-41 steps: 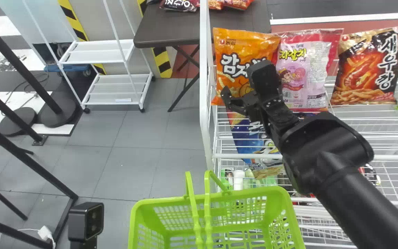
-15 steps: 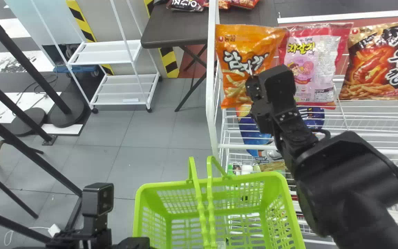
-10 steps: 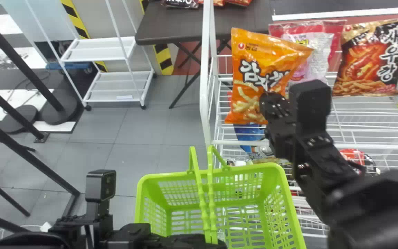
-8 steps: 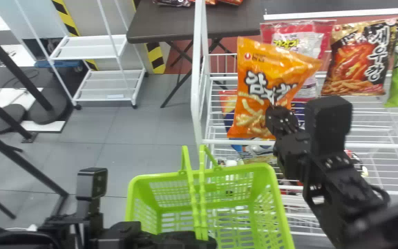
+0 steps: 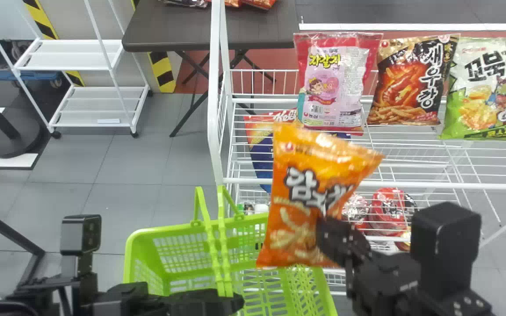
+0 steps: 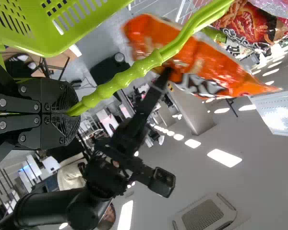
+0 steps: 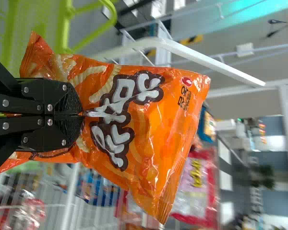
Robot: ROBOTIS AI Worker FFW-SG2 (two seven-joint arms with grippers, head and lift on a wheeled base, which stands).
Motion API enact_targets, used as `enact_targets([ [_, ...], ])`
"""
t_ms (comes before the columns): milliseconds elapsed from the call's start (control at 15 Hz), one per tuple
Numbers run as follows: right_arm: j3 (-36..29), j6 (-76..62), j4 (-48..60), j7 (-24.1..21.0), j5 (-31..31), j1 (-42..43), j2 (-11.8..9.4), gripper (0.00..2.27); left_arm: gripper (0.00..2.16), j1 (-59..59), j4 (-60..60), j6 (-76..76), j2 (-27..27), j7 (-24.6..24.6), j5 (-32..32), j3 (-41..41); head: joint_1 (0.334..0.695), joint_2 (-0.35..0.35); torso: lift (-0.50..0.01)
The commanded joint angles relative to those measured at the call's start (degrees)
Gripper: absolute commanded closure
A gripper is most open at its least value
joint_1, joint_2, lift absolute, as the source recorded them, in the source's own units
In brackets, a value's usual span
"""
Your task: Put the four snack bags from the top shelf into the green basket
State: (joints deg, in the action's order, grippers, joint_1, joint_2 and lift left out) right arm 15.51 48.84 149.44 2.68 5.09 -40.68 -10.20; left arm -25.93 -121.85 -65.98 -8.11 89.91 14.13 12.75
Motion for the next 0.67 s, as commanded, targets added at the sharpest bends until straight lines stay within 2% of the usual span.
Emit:
enact_targets([
  [0,2.07,6.84,0.23,0.83,-0.08,-0.37,-0.96,2.25,2.15,0.01,-0.31,-0.96,0.64,0.66,0.29,0.0,0.695,0.067,-0.005],
  [267,7.08,6.84,-5.66,0.92,3.35,3.06,-1.84,2.25,2.15,0.53,-0.93,-2.19,0.91,0.66,0.2,-2.11,0.695,0.115,-0.005],
  [600,21.84,11.41,-20.95,-1.89,5.11,17.83,-1.22,2.25,2.15,0.45,-3.21,-3.24,0.99,0.66,0.29,-3.52,0.695,0.283,-0.005],
])
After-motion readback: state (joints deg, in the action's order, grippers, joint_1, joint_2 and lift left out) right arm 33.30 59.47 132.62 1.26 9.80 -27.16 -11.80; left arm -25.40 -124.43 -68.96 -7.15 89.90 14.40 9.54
